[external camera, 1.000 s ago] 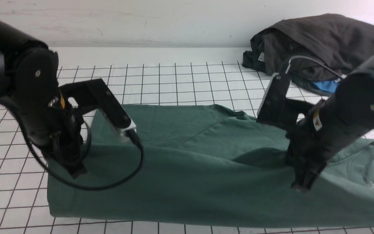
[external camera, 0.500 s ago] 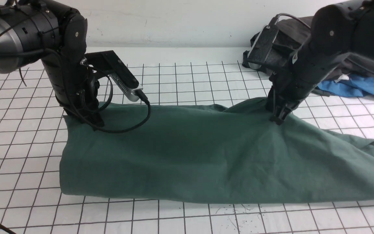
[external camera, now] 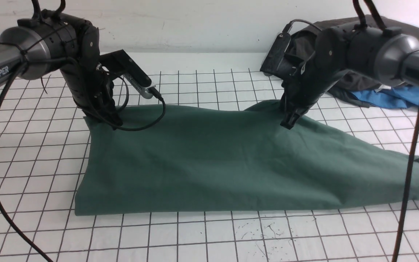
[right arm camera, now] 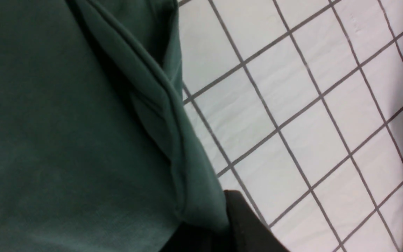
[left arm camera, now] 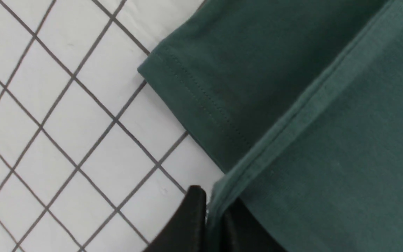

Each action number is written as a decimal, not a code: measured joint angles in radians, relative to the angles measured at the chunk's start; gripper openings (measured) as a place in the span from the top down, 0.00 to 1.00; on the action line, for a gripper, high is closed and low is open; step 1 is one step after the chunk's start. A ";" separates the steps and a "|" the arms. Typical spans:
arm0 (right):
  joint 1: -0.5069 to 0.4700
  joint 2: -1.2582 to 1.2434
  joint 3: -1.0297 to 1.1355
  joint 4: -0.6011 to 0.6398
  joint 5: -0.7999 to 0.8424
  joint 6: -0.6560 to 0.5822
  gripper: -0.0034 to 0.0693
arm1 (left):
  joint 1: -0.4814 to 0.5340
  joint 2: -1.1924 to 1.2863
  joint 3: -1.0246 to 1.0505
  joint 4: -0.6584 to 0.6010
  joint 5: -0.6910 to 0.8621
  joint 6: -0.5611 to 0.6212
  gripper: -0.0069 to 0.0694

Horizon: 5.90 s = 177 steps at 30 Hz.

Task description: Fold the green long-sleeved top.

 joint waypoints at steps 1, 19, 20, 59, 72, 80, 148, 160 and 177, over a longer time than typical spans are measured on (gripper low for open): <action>0.000 0.013 -0.002 0.000 -0.019 0.009 0.94 | 0.004 0.014 -0.001 0.000 -0.011 -0.003 0.87; -0.092 -0.102 -0.091 -0.084 0.085 0.507 0.33 | 0.015 0.039 -0.170 0.000 0.030 -0.219 0.29; -0.104 -0.125 -0.096 -0.090 0.123 0.515 0.33 | 0.015 0.032 -0.202 -0.011 0.070 -0.239 0.28; -0.513 -0.161 0.463 -0.008 0.075 0.684 0.27 | -0.064 -0.020 -0.303 -0.352 0.338 -0.084 0.92; -0.507 -0.177 0.450 0.057 0.103 0.563 0.86 | -0.063 -0.021 -0.303 -0.352 0.338 -0.056 0.92; -0.497 -0.326 0.212 -0.071 0.337 0.603 0.86 | 0.019 -0.146 -0.303 -0.353 0.342 -0.051 0.92; 0.271 -1.199 0.727 0.124 0.134 0.608 0.97 | 0.190 -1.864 1.199 -0.410 0.000 -0.222 0.92; 0.271 -1.578 0.967 0.123 -0.075 0.610 0.97 | 0.190 -1.936 1.210 -0.410 0.052 -0.226 0.92; 0.271 -1.593 0.972 0.142 -0.087 0.610 0.97 | 0.190 -1.936 1.210 -0.410 0.053 -0.226 0.92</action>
